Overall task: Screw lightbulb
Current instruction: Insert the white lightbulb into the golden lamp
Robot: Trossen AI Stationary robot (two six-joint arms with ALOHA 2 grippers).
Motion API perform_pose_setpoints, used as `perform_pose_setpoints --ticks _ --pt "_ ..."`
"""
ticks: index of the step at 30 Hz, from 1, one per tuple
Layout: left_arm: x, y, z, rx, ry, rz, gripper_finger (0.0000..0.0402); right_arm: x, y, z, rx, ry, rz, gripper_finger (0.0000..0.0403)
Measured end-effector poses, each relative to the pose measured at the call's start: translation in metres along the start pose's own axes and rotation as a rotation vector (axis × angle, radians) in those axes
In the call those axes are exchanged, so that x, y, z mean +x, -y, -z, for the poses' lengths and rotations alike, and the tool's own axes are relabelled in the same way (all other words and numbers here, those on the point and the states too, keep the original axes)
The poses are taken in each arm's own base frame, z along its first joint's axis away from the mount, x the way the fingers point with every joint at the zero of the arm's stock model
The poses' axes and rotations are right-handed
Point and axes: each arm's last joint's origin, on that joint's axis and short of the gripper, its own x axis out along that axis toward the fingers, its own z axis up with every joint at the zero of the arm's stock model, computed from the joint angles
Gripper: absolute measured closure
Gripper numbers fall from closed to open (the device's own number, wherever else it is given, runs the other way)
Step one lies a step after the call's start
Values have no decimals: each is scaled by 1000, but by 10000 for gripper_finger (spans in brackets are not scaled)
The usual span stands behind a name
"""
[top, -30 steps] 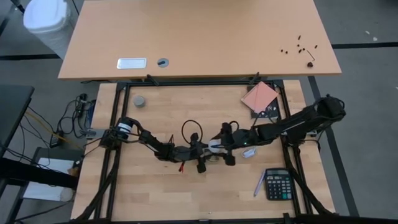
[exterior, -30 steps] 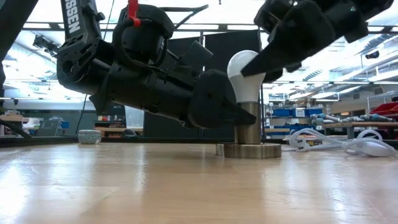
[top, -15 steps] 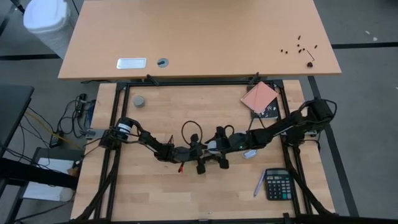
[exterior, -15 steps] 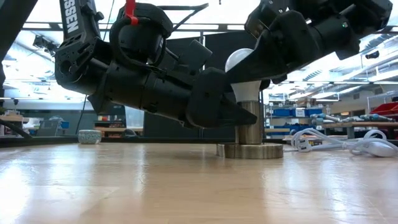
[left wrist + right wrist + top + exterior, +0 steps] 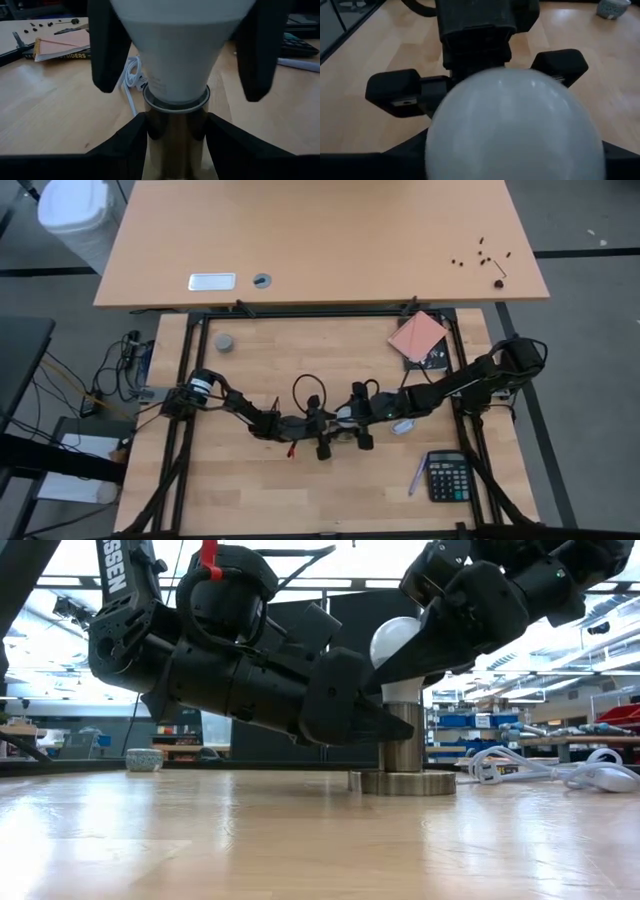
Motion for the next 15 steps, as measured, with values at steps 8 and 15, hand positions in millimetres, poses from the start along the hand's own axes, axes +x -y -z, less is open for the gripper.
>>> perform_pose_setpoints --ticks 8,15 --pt "0 0 0 1 -2 -1 217 -1 0 -3 -27 26 -5 94" --pt "-1 2 0 2 -1 2 217 -4 5 11 -7 66 -6 95"
